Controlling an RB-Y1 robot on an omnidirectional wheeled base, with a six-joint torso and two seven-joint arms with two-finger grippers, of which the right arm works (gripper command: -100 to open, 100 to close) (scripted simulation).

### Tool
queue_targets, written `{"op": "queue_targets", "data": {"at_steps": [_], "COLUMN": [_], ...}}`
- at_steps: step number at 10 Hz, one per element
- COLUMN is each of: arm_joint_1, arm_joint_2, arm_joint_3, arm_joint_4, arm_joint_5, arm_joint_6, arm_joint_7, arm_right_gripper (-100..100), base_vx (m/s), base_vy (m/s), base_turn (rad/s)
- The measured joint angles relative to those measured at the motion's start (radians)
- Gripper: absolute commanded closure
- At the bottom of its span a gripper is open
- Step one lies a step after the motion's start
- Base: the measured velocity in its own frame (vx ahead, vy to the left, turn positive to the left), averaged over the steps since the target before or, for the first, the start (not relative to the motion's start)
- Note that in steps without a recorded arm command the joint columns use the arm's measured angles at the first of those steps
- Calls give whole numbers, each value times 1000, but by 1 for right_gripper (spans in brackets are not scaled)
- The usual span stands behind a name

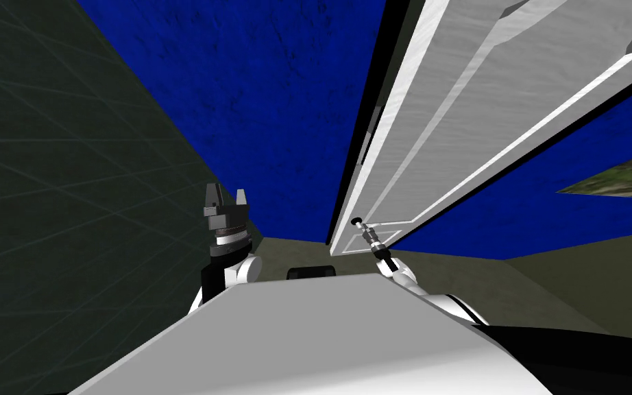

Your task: Pull the door open

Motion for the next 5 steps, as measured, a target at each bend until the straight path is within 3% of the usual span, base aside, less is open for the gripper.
{"op": "queue_targets", "data": {"at_steps": [2,3,5], "arm_joint_1": [18,17,41], "arm_joint_2": [-7,-13,-27], "arm_joint_3": [8,8,11], "arm_joint_4": [-4,9,-7], "arm_joint_5": [6,7,13], "arm_joint_6": [-24,-37,-58], "arm_joint_7": [-14,-18,-35], "arm_right_gripper": [100,100,100], "base_vx": [-128,-213,-183], "base_vy": [-45,-105,-101], "base_turn": [100,191,134]}}
